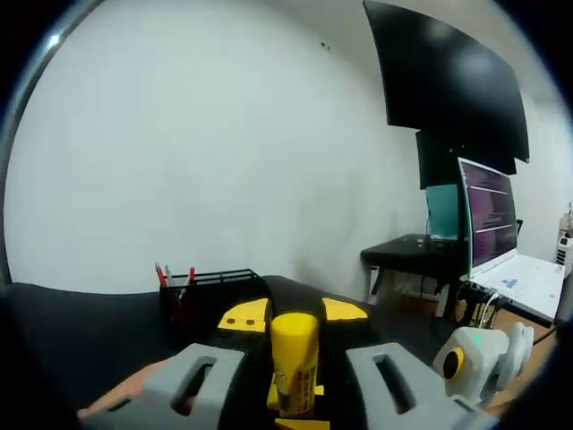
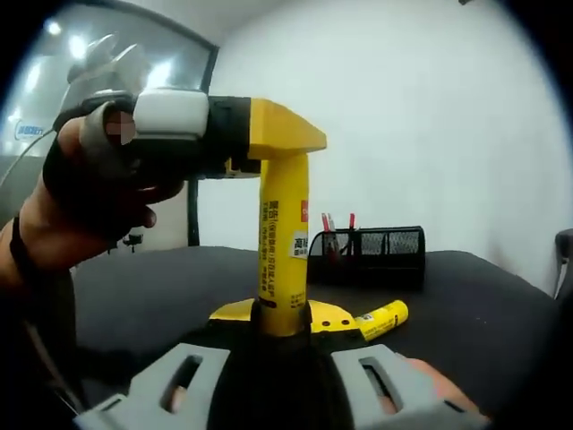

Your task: Pick up pens and glue sticks and place them into the holder.

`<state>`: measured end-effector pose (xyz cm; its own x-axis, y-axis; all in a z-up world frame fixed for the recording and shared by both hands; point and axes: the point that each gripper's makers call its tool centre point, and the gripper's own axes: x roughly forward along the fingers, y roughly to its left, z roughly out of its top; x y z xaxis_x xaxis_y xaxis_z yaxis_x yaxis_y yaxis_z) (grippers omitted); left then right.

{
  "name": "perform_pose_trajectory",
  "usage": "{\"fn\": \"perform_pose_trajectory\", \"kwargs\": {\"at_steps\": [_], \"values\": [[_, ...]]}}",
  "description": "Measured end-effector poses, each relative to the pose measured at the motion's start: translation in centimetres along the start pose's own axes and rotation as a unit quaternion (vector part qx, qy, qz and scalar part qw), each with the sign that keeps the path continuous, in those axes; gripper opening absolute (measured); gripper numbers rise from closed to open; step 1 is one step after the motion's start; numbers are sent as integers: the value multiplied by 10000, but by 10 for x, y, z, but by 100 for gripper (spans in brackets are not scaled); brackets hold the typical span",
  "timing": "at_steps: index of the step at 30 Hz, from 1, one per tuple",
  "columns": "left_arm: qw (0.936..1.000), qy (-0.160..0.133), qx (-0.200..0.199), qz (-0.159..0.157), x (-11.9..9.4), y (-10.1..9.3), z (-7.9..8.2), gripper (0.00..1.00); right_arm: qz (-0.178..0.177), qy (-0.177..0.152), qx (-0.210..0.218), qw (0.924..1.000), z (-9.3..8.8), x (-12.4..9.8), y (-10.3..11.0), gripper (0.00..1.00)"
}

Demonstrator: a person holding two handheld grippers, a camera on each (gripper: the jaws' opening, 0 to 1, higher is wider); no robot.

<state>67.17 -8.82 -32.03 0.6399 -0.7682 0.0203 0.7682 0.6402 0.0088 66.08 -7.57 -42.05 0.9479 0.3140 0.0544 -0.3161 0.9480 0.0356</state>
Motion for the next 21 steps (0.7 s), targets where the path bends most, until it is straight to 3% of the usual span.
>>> {"fn": "perform_pose_trajectory", "kwargs": {"at_steps": [14,21], "values": [[9998,91,-159,-92,-5,5,-19,25,-18,127,15,9999,-4,-1,0,17],[9989,345,-312,-111,-10,5,-49,25,-55,102,42,9999,-3,-2,-2,17]]}}
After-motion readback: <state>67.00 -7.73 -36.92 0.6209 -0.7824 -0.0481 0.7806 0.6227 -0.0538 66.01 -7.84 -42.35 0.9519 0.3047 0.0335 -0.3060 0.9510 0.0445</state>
